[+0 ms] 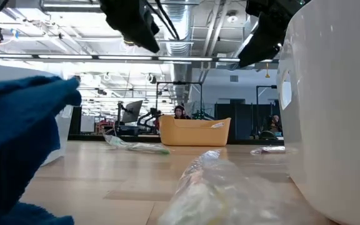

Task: Pick & Place Toothbrushes
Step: Put the green toothbrush into the black bin

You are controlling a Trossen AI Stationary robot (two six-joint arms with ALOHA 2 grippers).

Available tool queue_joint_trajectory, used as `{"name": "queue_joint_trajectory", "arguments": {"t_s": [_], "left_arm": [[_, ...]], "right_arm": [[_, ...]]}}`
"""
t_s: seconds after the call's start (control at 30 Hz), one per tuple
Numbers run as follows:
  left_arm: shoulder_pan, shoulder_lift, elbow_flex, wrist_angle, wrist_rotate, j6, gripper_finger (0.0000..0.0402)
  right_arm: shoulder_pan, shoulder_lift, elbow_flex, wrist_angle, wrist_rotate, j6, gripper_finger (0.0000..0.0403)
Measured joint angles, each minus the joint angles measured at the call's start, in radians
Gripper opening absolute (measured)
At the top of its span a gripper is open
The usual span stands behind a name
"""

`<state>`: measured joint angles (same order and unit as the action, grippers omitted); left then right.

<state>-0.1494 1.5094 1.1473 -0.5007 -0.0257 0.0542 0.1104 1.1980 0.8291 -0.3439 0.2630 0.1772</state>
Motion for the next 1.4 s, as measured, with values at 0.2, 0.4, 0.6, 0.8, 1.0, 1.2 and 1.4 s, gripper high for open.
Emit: {"name": "queue_joint_trajectory", "arguments": {"t_s": [0.2, 0.4, 0.6, 0.8, 1.0, 1.2, 1.4], "left_arm": [[0.042, 0.026, -0.033, -0.057, -0.110, 0.121, 0.0046], [0.102, 0.165, -0.089, -0.029, -0.104, 0.129, 0.0124], [0.120, 0.280, -0.093, 0.059, -0.111, 0.177, 0.0190], [0.115, 0.342, -0.091, 0.146, -0.110, 0.248, 0.0221], [0.130, 0.378, -0.091, 0.162, -0.101, 0.252, 0.0212], [0.122, 0.387, -0.092, 0.167, -0.099, 0.247, 0.0120], [0.116, 0.366, -0.095, 0.174, -0.113, 0.172, 0.0018]], "right_arm": [[-0.001, 0.000, 0.000, -0.002, 0.000, 0.000, 0.0209], [-0.001, 0.000, 0.000, -0.028, 0.000, 0.008, 0.0209], [-0.001, 0.000, 0.000, -0.041, 0.000, 0.011, 0.0209], [-0.001, 0.000, 0.000, -0.045, 0.000, 0.010, 0.0209], [-0.001, 0.000, 0.000, -0.045, 0.000, 0.008, 0.0209], [-0.001, 0.000, 0.000, -0.045, 0.000, 0.008, 0.0209], [-0.001, 0.000, 0.000, -0.045, 0.000, 0.008, 0.0209]]}}
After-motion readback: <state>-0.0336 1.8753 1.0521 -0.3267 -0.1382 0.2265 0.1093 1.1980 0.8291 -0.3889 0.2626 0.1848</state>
